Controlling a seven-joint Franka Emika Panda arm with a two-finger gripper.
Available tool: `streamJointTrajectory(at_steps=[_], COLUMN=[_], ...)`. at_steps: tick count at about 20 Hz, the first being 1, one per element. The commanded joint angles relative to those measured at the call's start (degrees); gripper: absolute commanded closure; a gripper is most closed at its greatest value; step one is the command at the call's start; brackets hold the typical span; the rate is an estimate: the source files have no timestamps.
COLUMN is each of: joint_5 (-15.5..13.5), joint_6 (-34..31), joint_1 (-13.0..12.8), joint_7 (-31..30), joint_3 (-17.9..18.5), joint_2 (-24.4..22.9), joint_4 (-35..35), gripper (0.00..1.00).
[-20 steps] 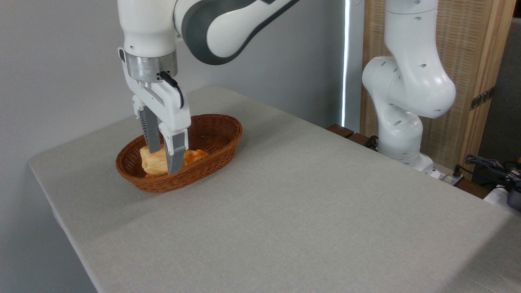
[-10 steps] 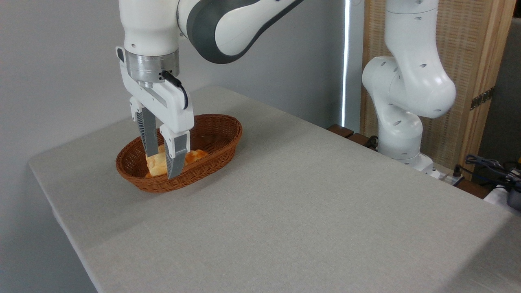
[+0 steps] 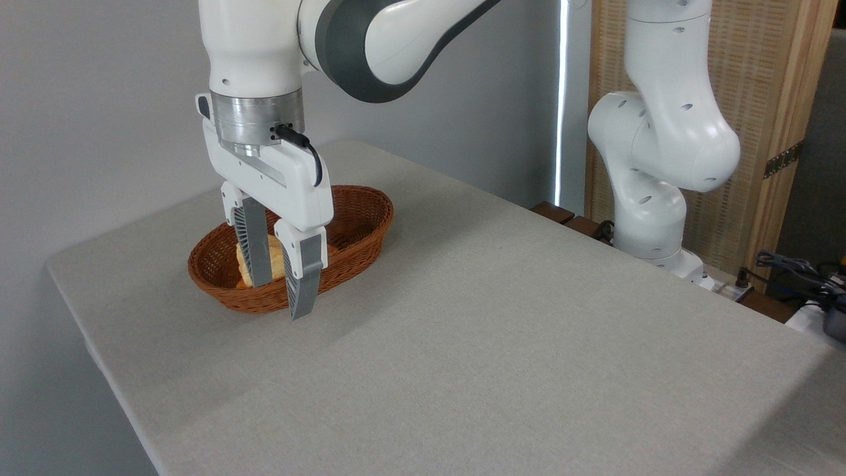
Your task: Put bread into the basket
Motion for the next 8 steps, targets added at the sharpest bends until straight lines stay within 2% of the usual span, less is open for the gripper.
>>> streamJointTrajectory(at_steps=[1,2,4,8], joint_5=[1.1,1.4,5.9,6.3], joint_6=[-1.0,-1.4,-2.6,-2.8], joint_1=[-0.6,-0.6,-0.6,-0.6], joint_7=[-0.2,-0.2,-0.1,-0.1], joint_3=[0.7,0.9,1.0,1.0], joint_2=[0.0,0.0,-0.1,0.0], joint_4=[0.0,0.0,0.0,0.0], gripper=[0.00,0.00,0.00,0.00])
